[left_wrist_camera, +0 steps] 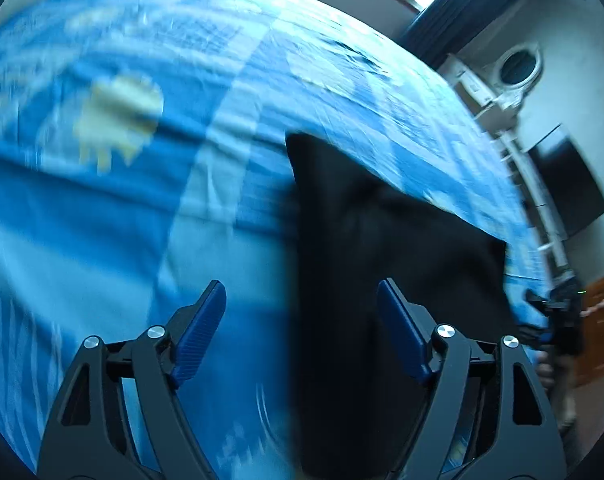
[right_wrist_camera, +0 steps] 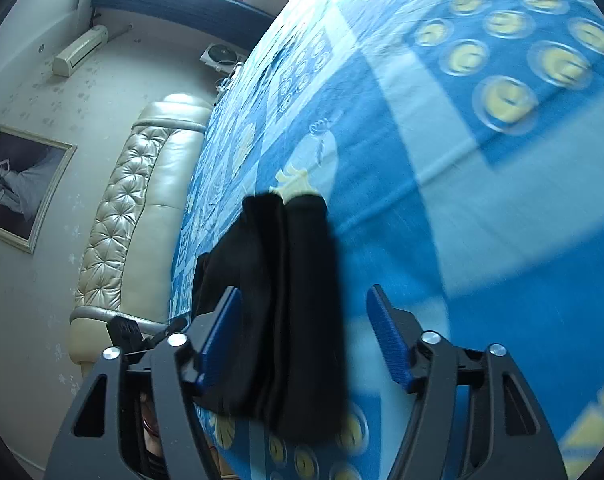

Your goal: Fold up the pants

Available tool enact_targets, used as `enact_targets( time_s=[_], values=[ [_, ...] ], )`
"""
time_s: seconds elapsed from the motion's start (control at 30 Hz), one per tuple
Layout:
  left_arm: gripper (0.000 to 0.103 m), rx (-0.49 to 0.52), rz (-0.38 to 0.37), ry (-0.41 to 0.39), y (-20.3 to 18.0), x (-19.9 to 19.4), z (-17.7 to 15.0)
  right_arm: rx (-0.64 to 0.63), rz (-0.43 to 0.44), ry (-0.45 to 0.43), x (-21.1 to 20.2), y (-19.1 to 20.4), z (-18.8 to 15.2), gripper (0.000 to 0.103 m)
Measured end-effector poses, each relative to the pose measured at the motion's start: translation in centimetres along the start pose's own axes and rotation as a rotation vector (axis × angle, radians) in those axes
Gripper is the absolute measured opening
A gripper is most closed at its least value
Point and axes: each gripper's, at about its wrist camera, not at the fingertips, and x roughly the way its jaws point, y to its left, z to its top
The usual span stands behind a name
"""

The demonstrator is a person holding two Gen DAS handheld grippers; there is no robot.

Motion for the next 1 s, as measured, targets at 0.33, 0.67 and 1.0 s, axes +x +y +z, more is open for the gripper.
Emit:
enact_targets(
  time_s=[0.33, 0.67, 1.0],
  values=[
    [0.088, -0.093, -0.098, 0.022, 0.0, -0.3, -6.1, 0.009, 0.016, 0.055, 1.3, 0.6, -4.3, 0.070],
    [0.052, -0.128, -0.114, 0.049, -2.1, 1.8, -6.0, -0.009, -0.023, 0.048, 3.8, 1.7, -4.5, 0.044],
    [0.036, -0.094, -0.076, 0.044, -3.4, -0.6, -6.3, -0.006, 0.033, 0.042, 1.4, 2.5, -5.6, 0.035]
  ],
)
